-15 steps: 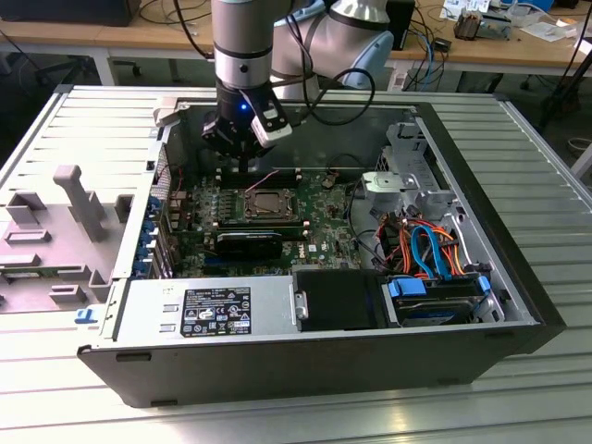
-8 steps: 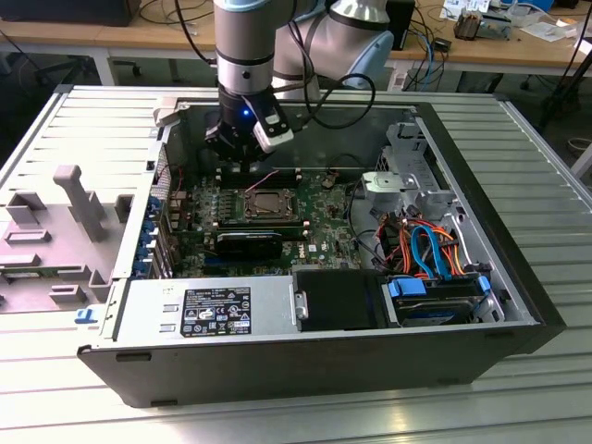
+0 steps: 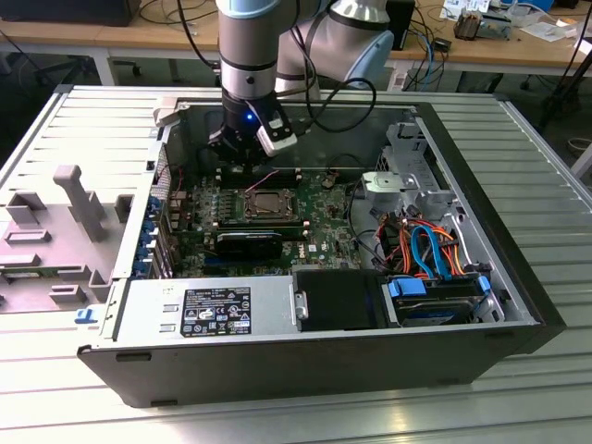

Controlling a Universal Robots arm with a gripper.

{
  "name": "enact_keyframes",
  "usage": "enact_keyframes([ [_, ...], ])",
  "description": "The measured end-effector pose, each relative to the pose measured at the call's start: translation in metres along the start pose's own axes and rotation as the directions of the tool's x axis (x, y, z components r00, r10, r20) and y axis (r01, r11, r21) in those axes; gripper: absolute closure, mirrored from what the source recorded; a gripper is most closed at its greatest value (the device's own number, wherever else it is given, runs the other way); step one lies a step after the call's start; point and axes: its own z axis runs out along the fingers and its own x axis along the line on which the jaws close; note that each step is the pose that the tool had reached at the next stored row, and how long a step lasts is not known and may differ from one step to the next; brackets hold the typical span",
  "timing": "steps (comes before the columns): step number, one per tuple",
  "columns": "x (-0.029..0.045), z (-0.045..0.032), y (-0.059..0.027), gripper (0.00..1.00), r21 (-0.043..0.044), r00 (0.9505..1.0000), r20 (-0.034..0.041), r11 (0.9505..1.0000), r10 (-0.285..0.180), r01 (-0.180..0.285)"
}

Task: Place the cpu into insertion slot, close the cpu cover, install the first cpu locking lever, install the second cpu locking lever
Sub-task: 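Install the first cpu locking lever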

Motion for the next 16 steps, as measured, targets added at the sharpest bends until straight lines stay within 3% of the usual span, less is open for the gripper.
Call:
enact_keyframes([
  [16,-0.0066,0.0097,-0.0011,0.89,0.0004,0.9999,-0.0006,0.9999,-0.014,0.014],
])
